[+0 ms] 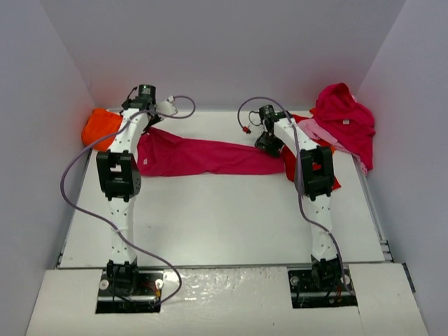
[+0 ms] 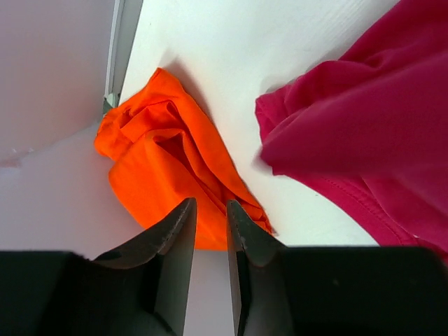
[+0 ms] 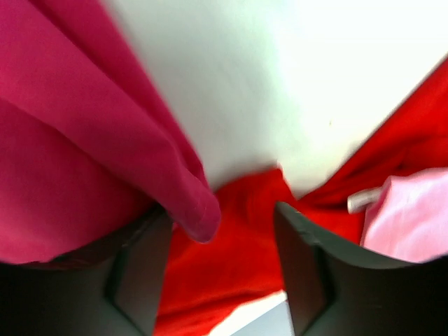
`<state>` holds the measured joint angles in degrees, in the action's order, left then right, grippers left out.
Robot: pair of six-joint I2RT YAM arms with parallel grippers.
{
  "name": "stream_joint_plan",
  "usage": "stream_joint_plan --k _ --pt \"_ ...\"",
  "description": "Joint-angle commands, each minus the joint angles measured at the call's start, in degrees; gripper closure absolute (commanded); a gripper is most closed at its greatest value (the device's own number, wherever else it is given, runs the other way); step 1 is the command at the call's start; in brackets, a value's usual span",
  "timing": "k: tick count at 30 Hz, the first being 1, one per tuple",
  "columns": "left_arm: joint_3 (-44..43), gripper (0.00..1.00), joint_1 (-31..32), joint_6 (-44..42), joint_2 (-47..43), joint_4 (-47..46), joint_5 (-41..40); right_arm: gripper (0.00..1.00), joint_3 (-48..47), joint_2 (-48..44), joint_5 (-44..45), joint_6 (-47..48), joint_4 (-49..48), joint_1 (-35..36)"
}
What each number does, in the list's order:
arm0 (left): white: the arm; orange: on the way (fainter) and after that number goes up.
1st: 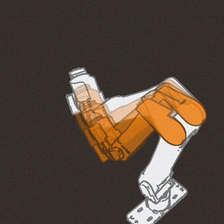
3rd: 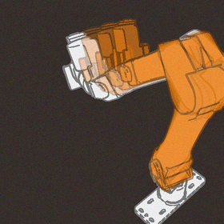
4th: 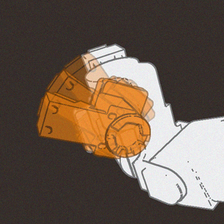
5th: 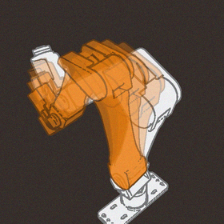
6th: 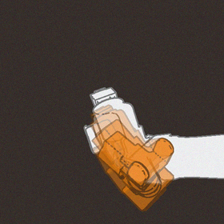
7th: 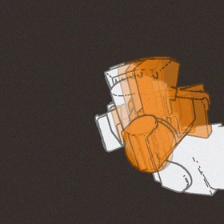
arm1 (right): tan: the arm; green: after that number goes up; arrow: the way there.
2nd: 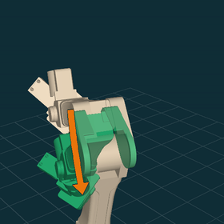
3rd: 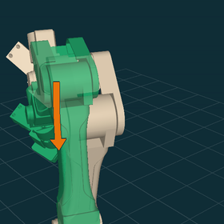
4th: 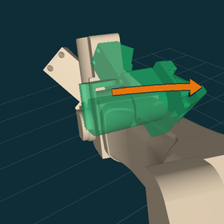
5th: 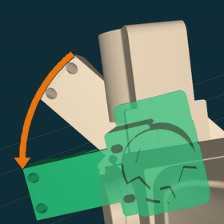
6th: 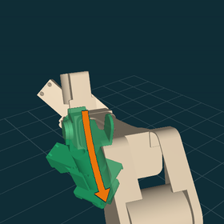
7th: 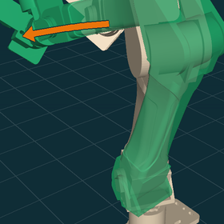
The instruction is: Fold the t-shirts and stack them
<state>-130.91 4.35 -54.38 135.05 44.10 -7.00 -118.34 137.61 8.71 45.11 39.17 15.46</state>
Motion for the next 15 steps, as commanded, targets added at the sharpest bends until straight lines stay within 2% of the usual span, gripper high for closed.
stream_joint_plan --k 1,3,4,6,10,11,13,14,15 --pt "-2.46 0.74 0.07 5.9 -0.05 -4.39 -2.52 0.38 -4.6 1.56 4.0 -2.59 1.26 0.1" --pt "-1.39 0.5 0.05 8.36 -1.47 -4.97 -2.27 0.3 -4.41 -0.12 3.5 -3.72 0.51 -0.28" --pt "-0.73 0.43 0.04 9.06 -2.28 -5.23 -2.03 0.26 -3.64 -1.59 3.37 -4.09 -0.18 -0.39" --pt "3.67 0.41 -0.03 10.69 -6.09 -7.48 -1.96 0.23 -2.02 -4.28 3.18 -4.68 -1.32 -0.36" --pt "8.08 0.5 0.16 13.18 -12.09 -8.15 -1.36 0.26 -0.21 -9.49 2.44 -7.18 -3.05 -0.34" --pt "9.59 0.66 0.27 14.24 -14.37 -5.94 0.39 0.33 0.78 -11.82 1.51 -8.29 -3.52 -0.34" --pt "12.61 0.86 0.92 15.08 -16.68 -3.44 3.0 0.53 2.13 -15.06 -1.18 -8.81 -3.6 -0.22" --pt "14.51 0.94 1.29 15.77 -18.62 -3.52 3.29 0.74 3.57 -16.14 -2.12 -8.81 -3.69 -0.09" --pt "16.88 1.0 1.64 16.2 -20.3 -3.47 3.99 0.9 4.83 -17.14 -2.91 -8.98 -3.77 0.04"
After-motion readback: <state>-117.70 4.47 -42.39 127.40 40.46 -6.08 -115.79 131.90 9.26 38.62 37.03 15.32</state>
